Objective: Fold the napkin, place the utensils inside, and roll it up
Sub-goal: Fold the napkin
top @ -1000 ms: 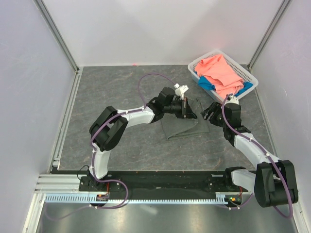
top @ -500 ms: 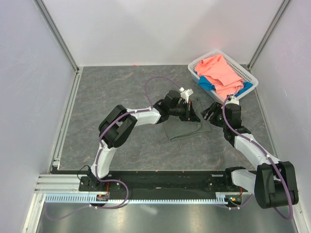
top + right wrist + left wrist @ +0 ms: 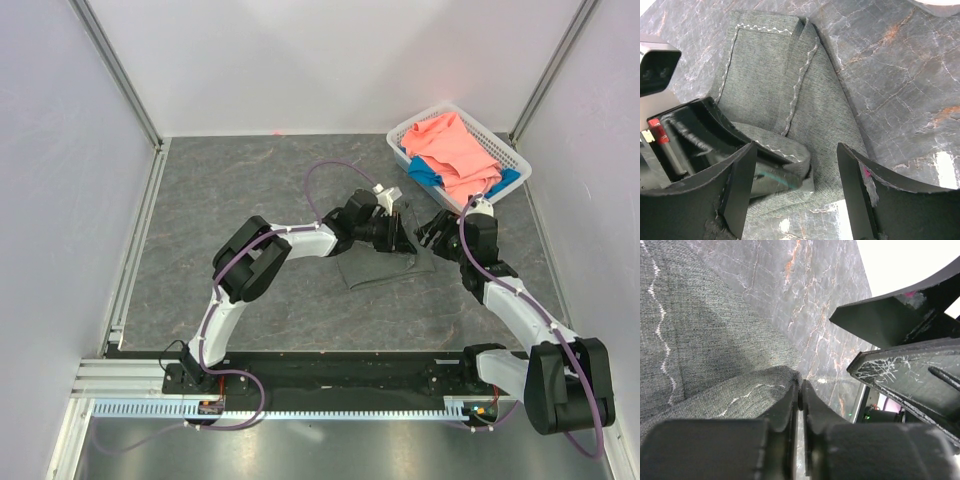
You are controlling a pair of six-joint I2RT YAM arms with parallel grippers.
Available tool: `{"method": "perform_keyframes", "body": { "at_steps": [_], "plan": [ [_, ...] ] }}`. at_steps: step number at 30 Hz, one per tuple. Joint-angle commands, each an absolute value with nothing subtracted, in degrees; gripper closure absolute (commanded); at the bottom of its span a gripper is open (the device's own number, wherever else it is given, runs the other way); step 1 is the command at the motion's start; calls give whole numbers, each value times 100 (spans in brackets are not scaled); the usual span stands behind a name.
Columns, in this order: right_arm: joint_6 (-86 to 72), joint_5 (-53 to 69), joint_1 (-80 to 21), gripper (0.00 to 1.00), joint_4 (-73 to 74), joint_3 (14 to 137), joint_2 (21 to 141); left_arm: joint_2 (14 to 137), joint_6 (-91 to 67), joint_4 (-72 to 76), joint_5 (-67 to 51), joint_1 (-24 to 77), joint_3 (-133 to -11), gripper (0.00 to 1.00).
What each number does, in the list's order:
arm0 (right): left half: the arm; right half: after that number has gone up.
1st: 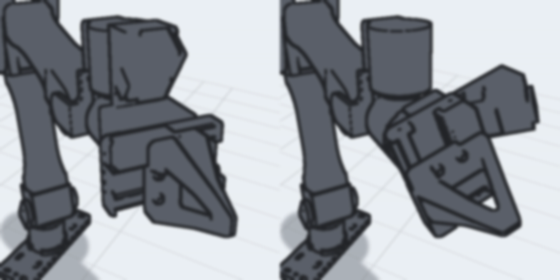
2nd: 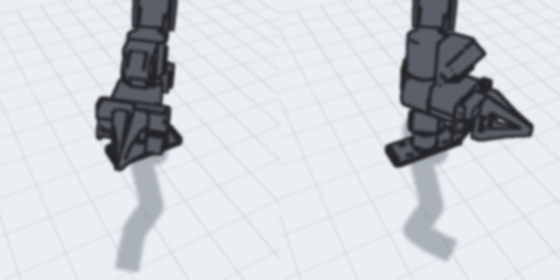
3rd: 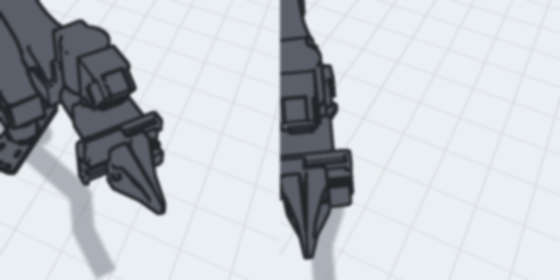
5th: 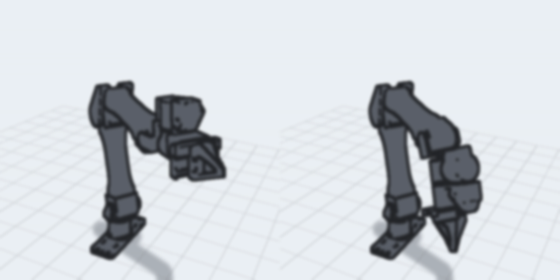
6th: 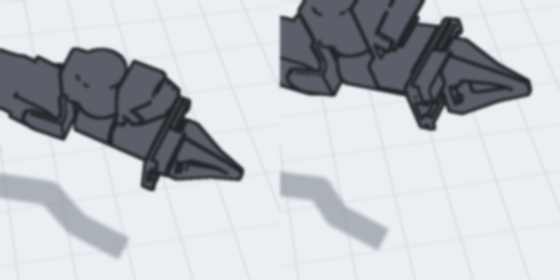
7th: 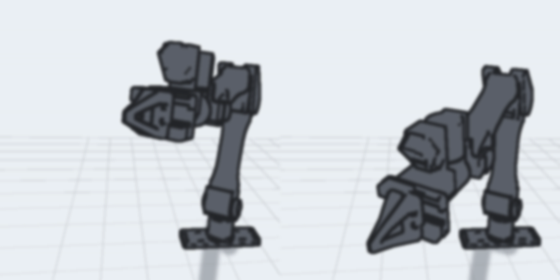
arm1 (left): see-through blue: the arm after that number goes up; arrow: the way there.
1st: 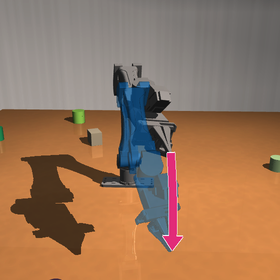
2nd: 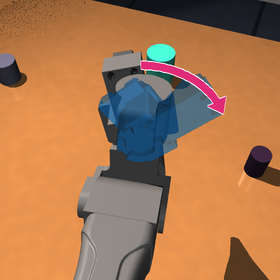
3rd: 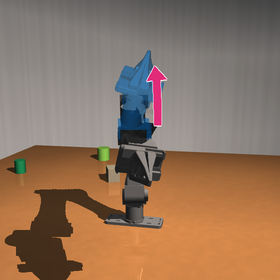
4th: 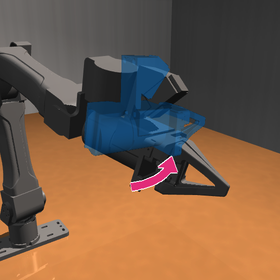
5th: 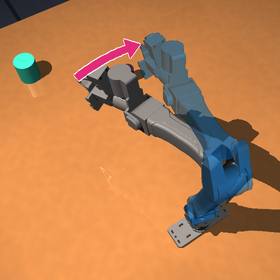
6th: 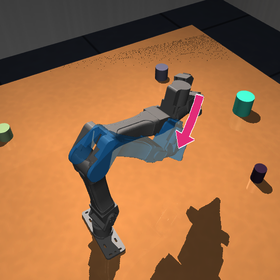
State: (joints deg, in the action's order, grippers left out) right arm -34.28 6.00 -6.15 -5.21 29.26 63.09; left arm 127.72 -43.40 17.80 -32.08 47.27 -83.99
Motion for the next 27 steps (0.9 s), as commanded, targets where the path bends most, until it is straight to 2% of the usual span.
{"method": "perform_keyframes", "body": {
  "at_steps": [1, 3, 5, 6, 8, 14, 27],
  "plan": [
    [-3384, 440, -607, 26, -379, 3032, 6153, 12753, -4316, 2057, -3278, 4807, -8631, 59],
    [-3349, 378, -607, 26, -299, 3111, 6100, 12631, -4315, 2057, -3374, 4825, -8631, 41],
    [-3305, 317, -615, 26, -124, 3190, 6038, 12525, -4324, 2109, -3515, 4825, -8640, 36],
    [-3279, 264, -607, 25, -53, 3225, 5968, 12376, -4342, 2118, -3550, 4825, -8640, 28],
    [-3200, 211, -606, 25, 192, 3304, 5898, 12200, -4324, 2144, -3612, 4825, -8622, 21],
    [-3024, 193, -545, 22, 483, 3340, 5941, 11532, -4228, 1969, -3367, 4729, -8087, 19],
    [-2663, 685, -387, 20, 624, 3665, 7417, 9686, -4140, 1960, -3138, 3560, -5740, 19]
  ]
}}
